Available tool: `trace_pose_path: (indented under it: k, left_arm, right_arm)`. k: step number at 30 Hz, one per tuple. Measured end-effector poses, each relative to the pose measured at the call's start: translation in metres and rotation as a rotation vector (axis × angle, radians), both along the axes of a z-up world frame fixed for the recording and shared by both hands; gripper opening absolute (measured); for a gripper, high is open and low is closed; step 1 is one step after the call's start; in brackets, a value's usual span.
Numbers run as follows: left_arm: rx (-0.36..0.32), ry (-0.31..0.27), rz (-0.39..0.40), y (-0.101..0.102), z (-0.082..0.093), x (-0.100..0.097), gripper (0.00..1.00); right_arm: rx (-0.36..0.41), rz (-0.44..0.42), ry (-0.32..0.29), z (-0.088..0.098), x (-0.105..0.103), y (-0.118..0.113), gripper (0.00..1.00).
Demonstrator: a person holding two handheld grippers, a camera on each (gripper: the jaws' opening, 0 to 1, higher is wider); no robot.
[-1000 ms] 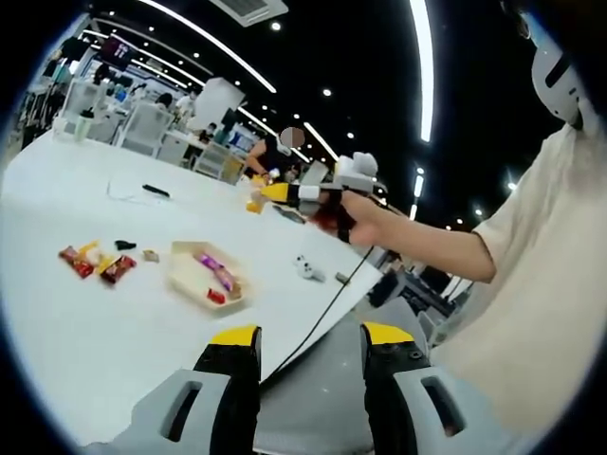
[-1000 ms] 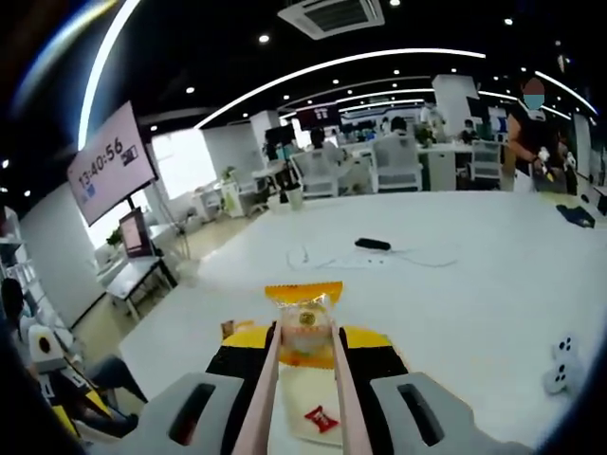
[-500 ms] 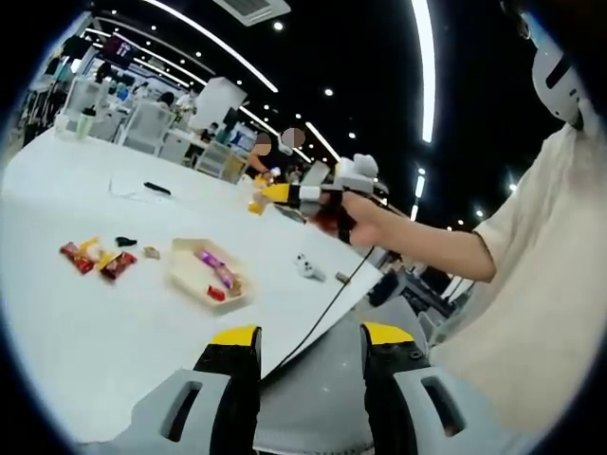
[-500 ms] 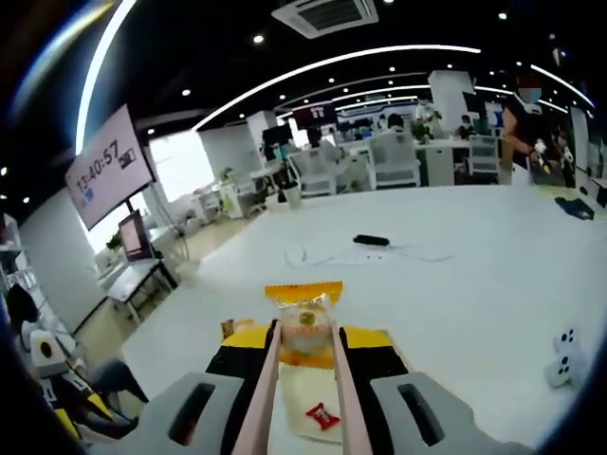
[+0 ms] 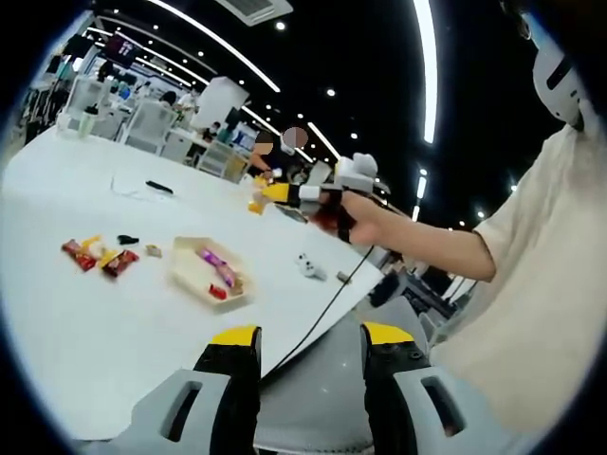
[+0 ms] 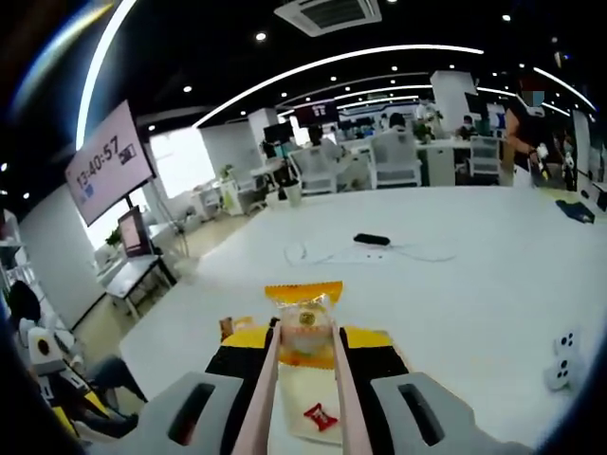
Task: Place the target food into the container with the food tongs after gripping and lifting it, then release it inside without dropping or visibly crushing the food.
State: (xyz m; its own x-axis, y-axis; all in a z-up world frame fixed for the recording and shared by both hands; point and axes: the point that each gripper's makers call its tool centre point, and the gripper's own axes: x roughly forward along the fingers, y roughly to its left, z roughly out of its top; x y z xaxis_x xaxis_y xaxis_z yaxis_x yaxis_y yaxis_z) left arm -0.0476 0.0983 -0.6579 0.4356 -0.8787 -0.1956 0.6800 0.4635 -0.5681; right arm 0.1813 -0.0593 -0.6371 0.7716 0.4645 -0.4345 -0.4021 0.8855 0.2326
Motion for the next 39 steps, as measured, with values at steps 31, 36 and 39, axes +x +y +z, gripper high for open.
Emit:
trace_pose_path:
  k: [31,36,39]
  left_arm:
    - [-0.001,-0.002,-0.002,0.000,0.000,0.001,0.41]
    - [-0.003,-0.001,0.002,0.001,0.000,0.002,0.41]
    - [-0.004,-0.002,0.004,0.001,0.001,0.003,0.41]
  right_arm:
    - [-0.030,0.012,0.003,-0.003,0.007,0.000,0.28]
    - [-0.035,0.017,0.004,-0.004,0.009,0.002,0.28]
    - [-0.036,0.023,0.003,-0.003,0.011,0.004,0.28]
